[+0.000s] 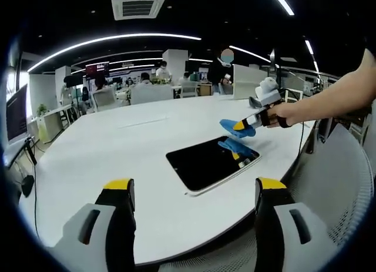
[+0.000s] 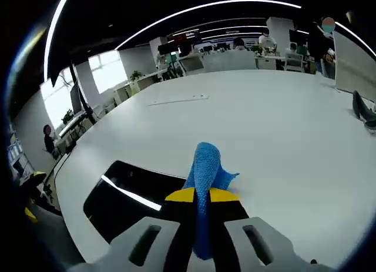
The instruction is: Wipe the mirror surface with the cleaning cloth until all visible marks leave the cleaned area.
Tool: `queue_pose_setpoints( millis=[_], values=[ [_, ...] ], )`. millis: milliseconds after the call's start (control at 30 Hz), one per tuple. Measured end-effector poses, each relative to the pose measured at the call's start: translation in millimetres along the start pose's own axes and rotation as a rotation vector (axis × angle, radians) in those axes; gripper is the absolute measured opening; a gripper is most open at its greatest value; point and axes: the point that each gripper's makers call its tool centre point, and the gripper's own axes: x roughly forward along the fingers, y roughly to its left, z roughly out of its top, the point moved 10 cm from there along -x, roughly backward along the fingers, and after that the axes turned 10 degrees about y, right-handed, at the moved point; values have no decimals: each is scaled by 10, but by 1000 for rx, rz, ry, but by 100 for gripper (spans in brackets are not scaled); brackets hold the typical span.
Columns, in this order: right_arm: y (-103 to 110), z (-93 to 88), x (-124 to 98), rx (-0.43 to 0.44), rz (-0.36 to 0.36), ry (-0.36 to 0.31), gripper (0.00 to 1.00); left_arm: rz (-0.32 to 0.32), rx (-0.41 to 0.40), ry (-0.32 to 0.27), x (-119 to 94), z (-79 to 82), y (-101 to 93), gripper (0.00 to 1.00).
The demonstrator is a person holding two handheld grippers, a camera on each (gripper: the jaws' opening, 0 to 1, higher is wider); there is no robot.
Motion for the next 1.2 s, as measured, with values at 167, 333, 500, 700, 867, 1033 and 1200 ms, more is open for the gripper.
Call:
queue_pose_setpoints(
  millis=[167,333,500,700,867,1033,1200],
  values=[
    [62,-10,108,4,-10,47,1,-6,4,16,8,-6,-7,82],
    [165,-52,107,-13,-32,79,1,-8,5,16,9,-5,-8,82],
    [191,-51,125,-57,-48,87,1,-9,7,17,12,-7,-5,83],
    [104,20,196,-54,-44,105,1,-18,1,28,16,-13,-9,82],
    [236,-3,155,-63,-45,110,1,-20,0,23,15,-13,-8,82],
    [390,-4,143,-74,-31,120,1,-24,-1,16,12,-7,-13,82],
    [616,-11,161,-93,-7,121,1,-9,1,-6,3,8,-3,86]
  ],
)
